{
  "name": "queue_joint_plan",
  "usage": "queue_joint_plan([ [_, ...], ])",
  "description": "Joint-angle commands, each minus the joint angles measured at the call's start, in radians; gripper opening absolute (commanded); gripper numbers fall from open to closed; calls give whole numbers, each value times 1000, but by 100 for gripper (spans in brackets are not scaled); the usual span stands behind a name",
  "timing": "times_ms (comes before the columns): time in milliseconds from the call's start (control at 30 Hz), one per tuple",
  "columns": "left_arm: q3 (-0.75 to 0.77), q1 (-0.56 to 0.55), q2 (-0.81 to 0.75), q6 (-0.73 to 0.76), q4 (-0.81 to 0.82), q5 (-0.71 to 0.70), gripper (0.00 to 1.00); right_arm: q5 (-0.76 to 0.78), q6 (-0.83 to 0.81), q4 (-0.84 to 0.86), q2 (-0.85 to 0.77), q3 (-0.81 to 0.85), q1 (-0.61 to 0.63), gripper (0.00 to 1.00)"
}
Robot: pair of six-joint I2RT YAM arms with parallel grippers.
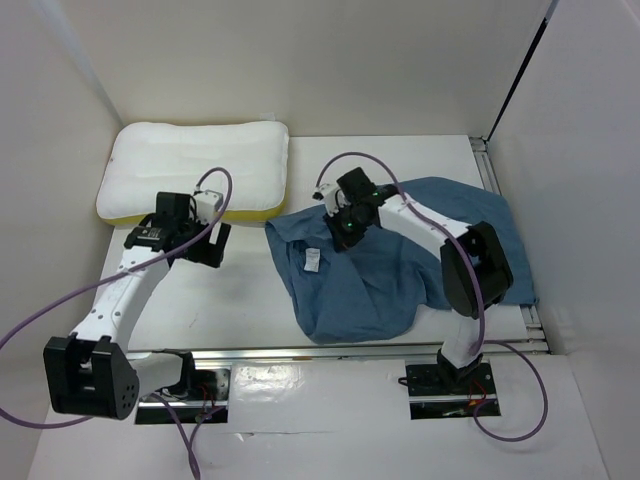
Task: Put the pillow into the pillowcase
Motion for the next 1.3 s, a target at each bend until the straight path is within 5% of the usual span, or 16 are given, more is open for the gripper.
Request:
queue_joint_plan([
  [0, 59, 7, 36, 22, 27, 26, 100, 14, -26, -25, -118, 35, -57, 0],
  [433, 312, 7, 245, 41, 7, 66, 100, -24, -26, -25, -181, -13, -137, 0],
  [733, 343, 7, 272, 41, -3, 76, 100, -147, -34, -100, -204, -85, -148, 0],
  [1100, 322, 7, 242, 41, -3, 56, 100, -169, 8, -30, -78, -24, -100, 27],
  [1267, 286, 7, 207, 50, -3, 37, 100, -158, 29, 10, -37, -2, -78, 57],
])
